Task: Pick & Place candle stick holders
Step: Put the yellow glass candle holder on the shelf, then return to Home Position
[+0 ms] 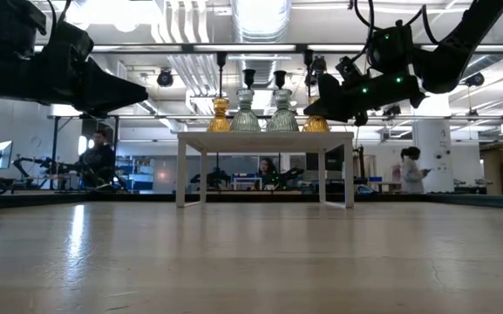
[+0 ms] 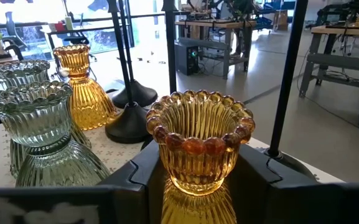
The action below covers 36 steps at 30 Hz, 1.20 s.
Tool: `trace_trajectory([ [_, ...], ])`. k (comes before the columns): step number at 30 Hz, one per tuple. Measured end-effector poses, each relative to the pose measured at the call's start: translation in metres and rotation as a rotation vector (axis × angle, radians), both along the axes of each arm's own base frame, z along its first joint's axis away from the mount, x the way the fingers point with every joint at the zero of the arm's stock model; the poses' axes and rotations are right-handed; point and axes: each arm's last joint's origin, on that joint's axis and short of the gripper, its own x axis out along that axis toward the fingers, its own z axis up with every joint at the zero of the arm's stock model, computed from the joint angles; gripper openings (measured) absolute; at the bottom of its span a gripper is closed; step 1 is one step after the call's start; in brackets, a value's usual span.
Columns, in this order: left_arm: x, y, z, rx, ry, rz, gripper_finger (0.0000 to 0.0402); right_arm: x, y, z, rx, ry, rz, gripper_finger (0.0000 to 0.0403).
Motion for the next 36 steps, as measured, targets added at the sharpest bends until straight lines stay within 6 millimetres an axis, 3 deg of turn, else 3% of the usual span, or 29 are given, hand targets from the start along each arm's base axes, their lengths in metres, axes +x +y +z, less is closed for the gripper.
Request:
trace_trajectory([
  [15,0.0,0.0,0.0,0.0,0.0,0.0,0.0153,0.005,-0.002,0.009,-0.019,-0.022,0.026,0.0252],
  [22,0.0,0.0,0.0,0.0,0.0,0.0,0.0153,0.001,0.0,0.02,-0.042,-0.056,0.026,0.0287],
  [30,0.0,0.0,0.0,0.0,0.0,0.0,0.0153,-0.011,0.009,0.049,-0.1,-0.144,0.03,0.0305],
  [36,0.0,0.0,0.0,0.0,0.0,0.0,0.0153,-0.032,0.024,0.076,-0.108,-0.189,0.065,0.0311],
])
